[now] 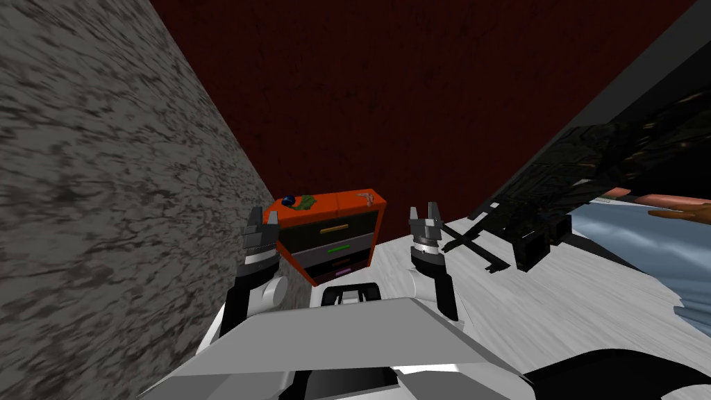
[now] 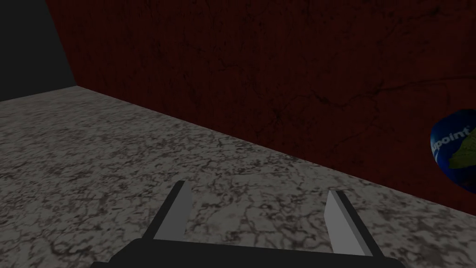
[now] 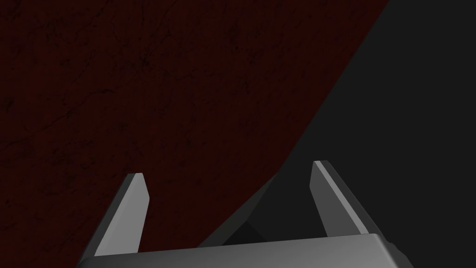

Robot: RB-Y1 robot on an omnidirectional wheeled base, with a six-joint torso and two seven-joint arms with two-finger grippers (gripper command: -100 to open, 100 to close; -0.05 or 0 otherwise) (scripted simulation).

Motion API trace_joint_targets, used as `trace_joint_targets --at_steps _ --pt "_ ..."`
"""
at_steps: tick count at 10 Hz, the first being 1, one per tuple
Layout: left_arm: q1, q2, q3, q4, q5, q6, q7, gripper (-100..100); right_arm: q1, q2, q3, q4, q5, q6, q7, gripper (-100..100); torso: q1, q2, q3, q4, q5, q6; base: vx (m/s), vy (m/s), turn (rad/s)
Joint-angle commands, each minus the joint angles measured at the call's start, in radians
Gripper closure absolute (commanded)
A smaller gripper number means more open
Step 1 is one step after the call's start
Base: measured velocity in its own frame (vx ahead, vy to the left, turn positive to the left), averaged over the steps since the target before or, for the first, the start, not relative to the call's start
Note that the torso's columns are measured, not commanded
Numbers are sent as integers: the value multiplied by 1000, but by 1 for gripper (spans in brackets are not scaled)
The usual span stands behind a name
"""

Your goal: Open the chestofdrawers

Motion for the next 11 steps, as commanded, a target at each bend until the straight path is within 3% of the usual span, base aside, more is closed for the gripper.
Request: trace_joint_targets --at_steps 1,2,3,5,11 --pt "0 0 0 0 0 0 0 0 0 0 0 0 0 0 0 0 0 74 -148 74 0 0 0 0 0" --pt "0 0 0 0 0 0 0 0 0 0 0 0 0 0 0 0 0 148 -295 148 0 0 0 0 0" --pt "-3 30 0 20 -1 -6 0 -100 0 0 0 0 0 0 0 0 0 221 -443 221 0 0 8 -7 3" --pt "-9 74 0 66 -4 -20 -1 -100 0 0 0 0 0 0 0 0 0 264 -531 264 0 0 5 -19 5" --pt "-30 136 -1 216 -15 -65 -2 -100 0 0 0 1 0 0 0 0 1 265 -539 266 1 1 7 -26 7"
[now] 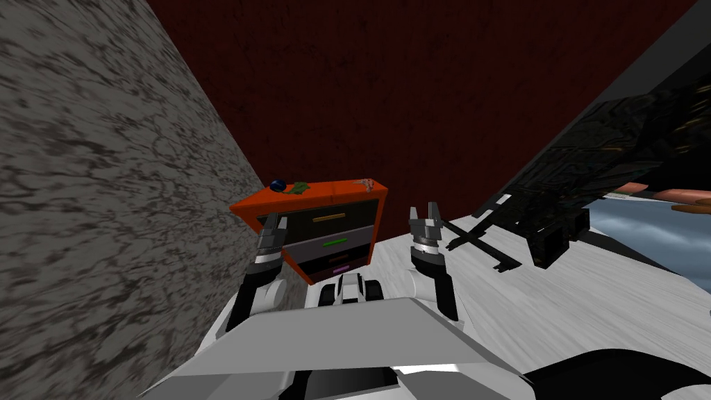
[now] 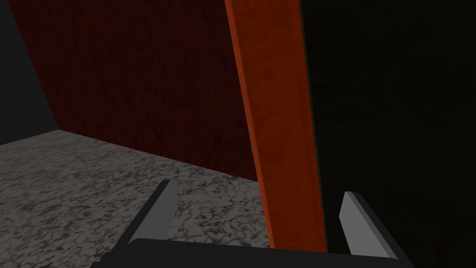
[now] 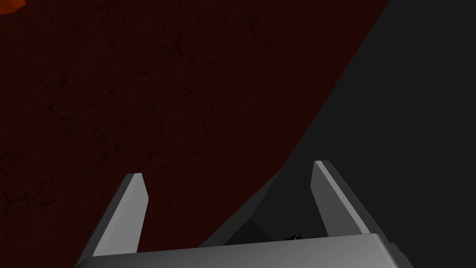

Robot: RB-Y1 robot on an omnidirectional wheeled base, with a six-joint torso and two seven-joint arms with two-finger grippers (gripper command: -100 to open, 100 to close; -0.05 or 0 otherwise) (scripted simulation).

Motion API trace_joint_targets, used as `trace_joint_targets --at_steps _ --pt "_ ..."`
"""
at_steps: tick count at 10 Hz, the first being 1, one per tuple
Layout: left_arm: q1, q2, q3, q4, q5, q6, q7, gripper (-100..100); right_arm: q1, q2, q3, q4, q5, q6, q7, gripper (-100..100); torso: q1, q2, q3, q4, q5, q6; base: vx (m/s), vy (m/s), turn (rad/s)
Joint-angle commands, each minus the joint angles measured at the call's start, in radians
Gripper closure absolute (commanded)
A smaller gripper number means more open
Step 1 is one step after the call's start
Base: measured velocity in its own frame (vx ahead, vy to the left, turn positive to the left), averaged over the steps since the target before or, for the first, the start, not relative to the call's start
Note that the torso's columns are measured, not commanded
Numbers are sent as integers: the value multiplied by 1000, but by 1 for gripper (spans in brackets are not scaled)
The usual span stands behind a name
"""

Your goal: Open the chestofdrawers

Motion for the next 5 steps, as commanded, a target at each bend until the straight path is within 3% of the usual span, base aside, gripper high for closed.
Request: trace_joint_targets --at_steps 1,5 --pt "-2 15 0 54 -2 -18 1 -100 0 0 0 0 0 0 0 0 0 -1 -1 -1 0 0 3 -19 7" --pt "-16 36 0 154 -9 -49 0 -100 0 0 0 0 0 0 0 0 2 -6 -3 -3 2 2 5 -21 10"
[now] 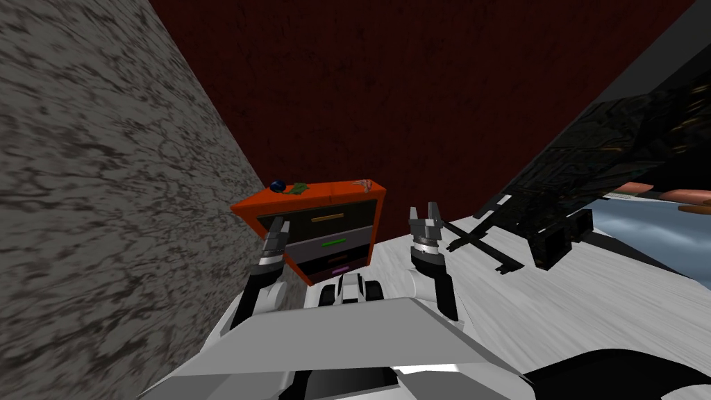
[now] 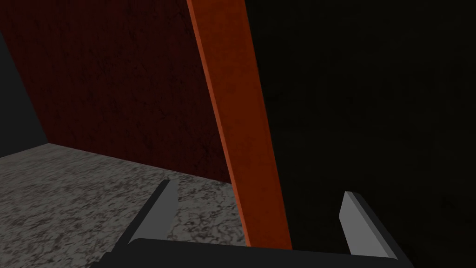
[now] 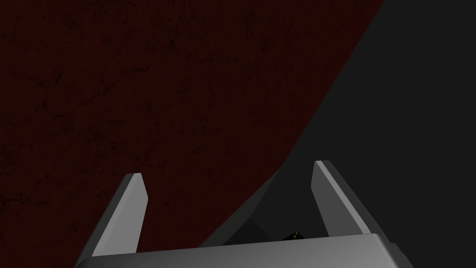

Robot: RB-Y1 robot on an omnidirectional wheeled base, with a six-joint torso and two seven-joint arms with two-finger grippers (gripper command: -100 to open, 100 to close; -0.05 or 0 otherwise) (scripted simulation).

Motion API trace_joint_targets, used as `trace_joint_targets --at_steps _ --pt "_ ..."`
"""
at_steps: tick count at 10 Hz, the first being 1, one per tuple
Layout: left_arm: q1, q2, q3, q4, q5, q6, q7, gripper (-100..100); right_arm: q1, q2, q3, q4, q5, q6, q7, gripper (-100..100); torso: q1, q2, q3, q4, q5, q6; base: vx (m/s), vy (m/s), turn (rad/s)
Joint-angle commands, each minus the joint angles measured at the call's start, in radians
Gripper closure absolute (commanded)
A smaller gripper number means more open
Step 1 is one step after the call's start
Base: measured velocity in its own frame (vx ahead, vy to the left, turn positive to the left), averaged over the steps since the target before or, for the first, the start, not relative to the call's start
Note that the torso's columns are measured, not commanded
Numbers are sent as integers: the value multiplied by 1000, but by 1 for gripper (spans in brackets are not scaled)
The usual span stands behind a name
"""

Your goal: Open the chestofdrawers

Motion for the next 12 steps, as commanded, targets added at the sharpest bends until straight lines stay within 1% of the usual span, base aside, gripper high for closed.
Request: trace_joint_targets --at_steps 1,2,3,6,8,9,10,11,12 --pt "-10 14 -1 78 -5 -19 0 -100 0 0 0 0 0 0 0 0 0 -2 -1 -1 1 1 8 -27 6" --pt "-10 14 -1 86 -5 -19 0 -100 0 0 0 0 0 0 0 0 1 -5 -3 -2 1 1 4 -23 -7" --pt "-15 19 -1 114 -8 -31 -1 -100 0 0 0 0 0 0 0 0 2 -5 -3 -2 1 0 0 -25 17" --pt "-20 23 -1 162 -10 -42 -1 -100 0 0 0 0 0 0 0 0 2 -6 -3 -3 2 1 6 -19 3" --pt "-31 29 -2 226 -15 -66 -2 -100 0 0 0 0 0 0 0 0 4 -8 -4 -4 3 1 5 -29 9" --pt "-31 29 -2 240 -15 -66 -2 -100 0 0 0 0 0 0 0 0 4 -8 -4 -4 3 1 12 -27 11" --pt "-36 31 -2 280 -18 -78 -2 -100 0 0 0 0 0 0 0 0 5 -9 -5 -5 4 2 4 -28 17" --pt "-36 31 -2 280 -18 -78 -2 -100 0 0 0 0 0 0 0 0 5 -10 -5 -5 4 3 3 -19 3" --pt "-42 32 -2 316 -21 -90 -3 -100 0 0 0 0 0 0 0 0 4 -10 -5 -5 4 3 7 -17 9"
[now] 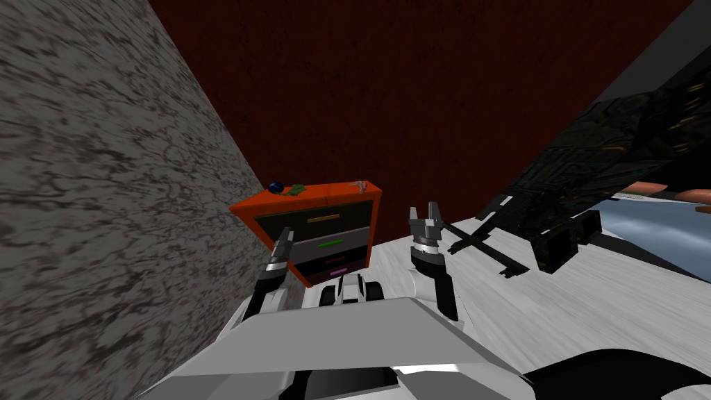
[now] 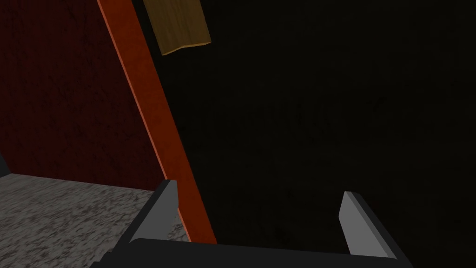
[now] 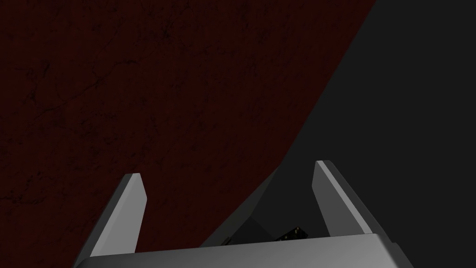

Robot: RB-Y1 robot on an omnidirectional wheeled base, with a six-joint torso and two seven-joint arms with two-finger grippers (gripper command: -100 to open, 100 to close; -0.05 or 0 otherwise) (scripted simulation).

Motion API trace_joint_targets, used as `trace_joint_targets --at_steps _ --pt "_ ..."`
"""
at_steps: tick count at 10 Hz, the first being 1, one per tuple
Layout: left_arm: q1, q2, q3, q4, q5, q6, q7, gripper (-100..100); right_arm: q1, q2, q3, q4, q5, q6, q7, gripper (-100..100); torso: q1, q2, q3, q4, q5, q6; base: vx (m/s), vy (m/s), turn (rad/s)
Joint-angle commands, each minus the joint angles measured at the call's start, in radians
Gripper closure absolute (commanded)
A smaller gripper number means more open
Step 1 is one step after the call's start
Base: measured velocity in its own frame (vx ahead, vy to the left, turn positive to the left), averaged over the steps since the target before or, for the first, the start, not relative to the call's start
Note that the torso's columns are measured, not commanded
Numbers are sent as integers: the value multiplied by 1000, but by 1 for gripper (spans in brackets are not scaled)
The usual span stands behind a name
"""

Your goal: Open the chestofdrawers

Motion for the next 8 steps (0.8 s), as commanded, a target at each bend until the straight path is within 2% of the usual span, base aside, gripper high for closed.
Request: trace_joint_targets --at_steps 1,4,8 --pt "-10 1 -4 79 -7 -13 -1 -100 0 0 0 0 0 0 0 0 0 -1 0 -1 0 1 9 -27 7" --pt "-15 0 -4 133 -9 -26 -1 -100 0 0 0 0 0 0 0 0 -1 -1 0 0 1 1 4 -24 6" --pt "-36 -14 -4 272 -20 -76 -3 -100 0 0 0 0 0 0 0 0 -1 0 1 1 0 1 14 -34 8"
